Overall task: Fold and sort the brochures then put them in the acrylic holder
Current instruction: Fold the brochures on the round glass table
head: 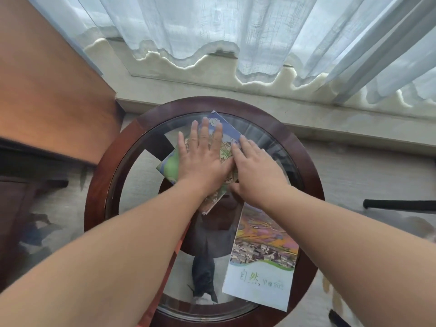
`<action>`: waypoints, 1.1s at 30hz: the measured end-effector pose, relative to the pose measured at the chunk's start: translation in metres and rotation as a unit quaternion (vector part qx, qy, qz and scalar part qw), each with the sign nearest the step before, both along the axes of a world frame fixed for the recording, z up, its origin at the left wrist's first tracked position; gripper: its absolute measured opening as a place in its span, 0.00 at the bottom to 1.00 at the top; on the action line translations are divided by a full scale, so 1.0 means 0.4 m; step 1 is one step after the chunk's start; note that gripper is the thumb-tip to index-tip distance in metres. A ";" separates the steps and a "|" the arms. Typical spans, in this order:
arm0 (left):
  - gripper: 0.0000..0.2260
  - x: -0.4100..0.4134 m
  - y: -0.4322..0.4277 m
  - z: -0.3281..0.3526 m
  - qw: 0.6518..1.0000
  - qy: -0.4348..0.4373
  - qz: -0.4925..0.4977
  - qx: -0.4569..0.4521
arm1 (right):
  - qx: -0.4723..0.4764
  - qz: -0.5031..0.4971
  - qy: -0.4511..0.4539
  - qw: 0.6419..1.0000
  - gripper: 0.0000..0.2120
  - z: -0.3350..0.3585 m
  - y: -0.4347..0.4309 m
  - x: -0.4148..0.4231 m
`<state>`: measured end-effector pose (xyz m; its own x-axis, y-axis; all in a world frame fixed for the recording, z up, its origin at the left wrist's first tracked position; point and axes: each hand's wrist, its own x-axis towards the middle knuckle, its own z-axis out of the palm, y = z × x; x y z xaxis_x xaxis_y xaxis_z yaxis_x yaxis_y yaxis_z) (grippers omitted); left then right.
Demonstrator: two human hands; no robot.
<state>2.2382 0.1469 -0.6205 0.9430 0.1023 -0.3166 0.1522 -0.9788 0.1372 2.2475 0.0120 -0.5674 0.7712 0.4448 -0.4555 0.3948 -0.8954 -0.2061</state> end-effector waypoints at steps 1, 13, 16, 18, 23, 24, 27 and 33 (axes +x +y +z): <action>0.37 -0.002 -0.006 -0.007 1.000 -0.010 0.004 0.002 | -0.007 0.003 0.005 1.000 0.44 -0.009 0.001 0.000; 0.41 -0.111 0.124 -0.011 0.993 -0.010 -0.110 0.031 | -0.029 -0.017 0.033 0.999 0.49 -0.024 0.001 -0.004; 0.41 -0.107 0.117 -0.007 0.998 -0.003 -0.058 0.031 | -0.034 -0.039 0.030 0.998 0.52 -0.013 0.026 0.006; 0.41 -0.123 0.109 -0.008 0.999 -0.002 -0.016 0.037 | -0.035 -0.016 0.032 0.999 0.53 -0.011 0.040 0.022; 0.41 -0.128 0.113 -0.002 0.998 -0.042 -0.011 0.047 | -0.030 0.042 0.022 0.998 0.54 -0.023 0.075 0.069; 0.41 -0.123 0.120 -0.005 0.998 -0.042 -0.036 0.033 | -0.024 0.044 0.025 0.998 0.54 -0.027 0.077 0.074; 0.41 -0.127 0.137 -0.021 0.998 -0.029 -0.053 0.022 | -0.014 0.051 0.029 0.998 0.54 -0.043 0.072 0.072; 0.43 -0.105 0.121 0.010 0.997 0.059 -0.036 0.043 | 0.007 0.026 0.010 1.000 0.50 -0.022 0.062 0.042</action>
